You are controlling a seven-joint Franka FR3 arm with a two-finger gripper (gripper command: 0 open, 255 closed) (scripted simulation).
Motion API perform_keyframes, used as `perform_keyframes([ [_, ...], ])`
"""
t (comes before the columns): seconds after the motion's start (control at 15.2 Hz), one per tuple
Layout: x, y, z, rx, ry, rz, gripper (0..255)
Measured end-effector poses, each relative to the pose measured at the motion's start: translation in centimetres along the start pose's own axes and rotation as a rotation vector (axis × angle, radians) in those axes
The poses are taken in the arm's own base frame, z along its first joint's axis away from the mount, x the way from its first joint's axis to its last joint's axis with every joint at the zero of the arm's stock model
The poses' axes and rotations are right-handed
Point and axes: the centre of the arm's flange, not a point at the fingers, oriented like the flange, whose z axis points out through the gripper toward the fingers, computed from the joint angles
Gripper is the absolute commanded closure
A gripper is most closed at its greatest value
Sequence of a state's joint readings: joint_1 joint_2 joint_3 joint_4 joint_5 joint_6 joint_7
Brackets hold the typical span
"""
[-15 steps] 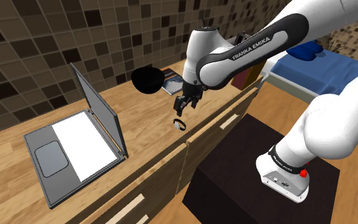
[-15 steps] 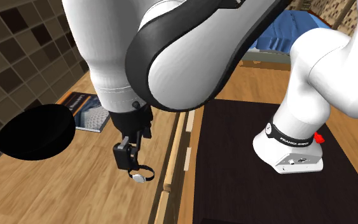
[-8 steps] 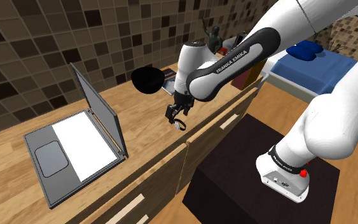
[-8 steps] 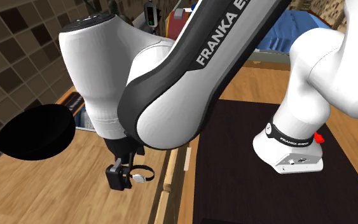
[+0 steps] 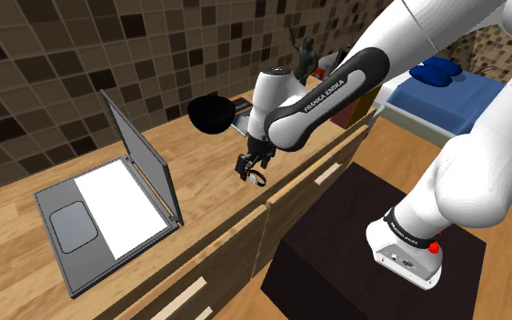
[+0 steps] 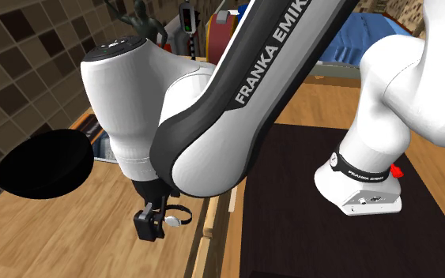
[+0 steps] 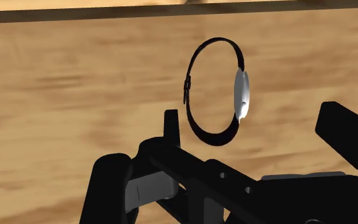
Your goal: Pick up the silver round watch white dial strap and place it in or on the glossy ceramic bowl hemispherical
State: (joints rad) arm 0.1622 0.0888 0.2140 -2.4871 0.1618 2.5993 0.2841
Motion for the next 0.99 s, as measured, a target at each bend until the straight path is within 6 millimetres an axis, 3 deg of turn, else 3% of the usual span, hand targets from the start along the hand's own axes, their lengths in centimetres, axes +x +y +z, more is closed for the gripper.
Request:
perform_keyframes([
  [0.07,0.0,0.0,0.0,0.0,0.0,0.0,0],
  [0.13,0.0,0.0,0.0,0.0,0.0,0.0,255],
  [0.79,0.0,0.0,0.0,0.0,0.001,0.001,255],
  [0.99,0.0,-0.2,-1.1,0.0,0.0,0.0,255],
])
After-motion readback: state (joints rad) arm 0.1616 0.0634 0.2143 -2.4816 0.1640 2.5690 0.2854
